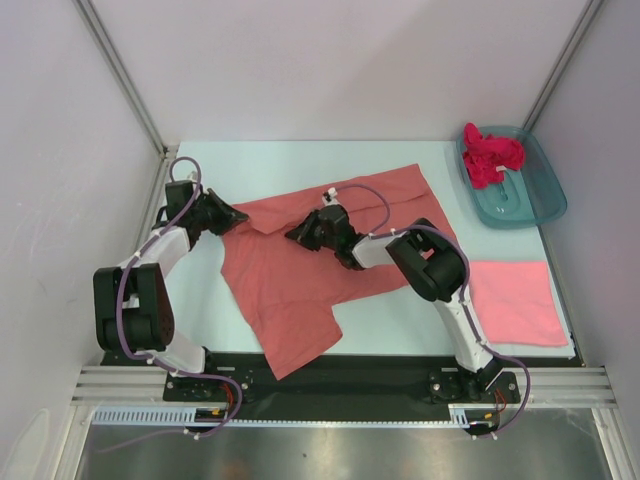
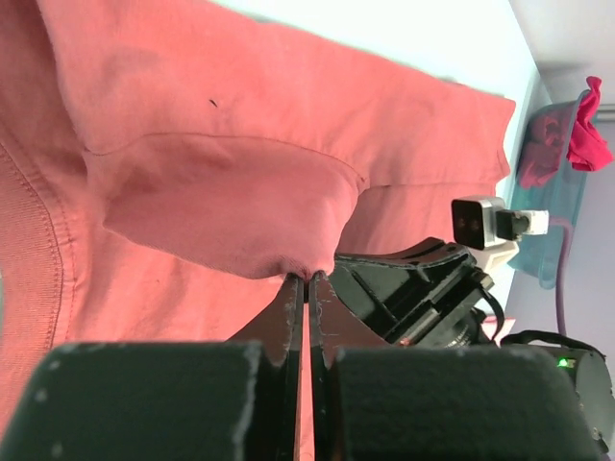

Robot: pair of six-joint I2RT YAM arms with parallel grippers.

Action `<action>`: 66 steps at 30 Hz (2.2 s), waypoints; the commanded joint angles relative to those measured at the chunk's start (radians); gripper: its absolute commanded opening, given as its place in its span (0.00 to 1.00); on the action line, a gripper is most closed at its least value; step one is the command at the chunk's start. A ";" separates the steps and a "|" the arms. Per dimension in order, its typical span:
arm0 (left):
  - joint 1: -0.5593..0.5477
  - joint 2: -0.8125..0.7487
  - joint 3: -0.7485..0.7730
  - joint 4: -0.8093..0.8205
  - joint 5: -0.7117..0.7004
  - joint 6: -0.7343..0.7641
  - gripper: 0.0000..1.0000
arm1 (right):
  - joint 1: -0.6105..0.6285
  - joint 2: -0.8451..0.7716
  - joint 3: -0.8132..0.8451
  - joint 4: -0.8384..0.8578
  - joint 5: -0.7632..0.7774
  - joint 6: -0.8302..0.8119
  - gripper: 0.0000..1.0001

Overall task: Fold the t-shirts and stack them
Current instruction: Fold the tshirt

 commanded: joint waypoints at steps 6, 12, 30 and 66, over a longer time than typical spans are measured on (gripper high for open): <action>0.004 0.004 0.041 0.025 -0.019 -0.010 0.00 | 0.016 0.060 0.111 -0.066 0.072 0.010 0.22; 0.004 0.004 0.049 0.035 0.003 -0.011 0.00 | 0.019 0.091 0.156 -0.100 0.102 0.042 0.26; 0.019 0.003 0.029 0.059 0.027 -0.001 0.00 | 0.025 0.121 0.229 -0.227 0.179 0.128 0.00; 0.009 -0.204 -0.288 0.098 0.089 -0.066 0.01 | -0.208 -0.161 0.109 -0.460 -0.491 -0.289 0.00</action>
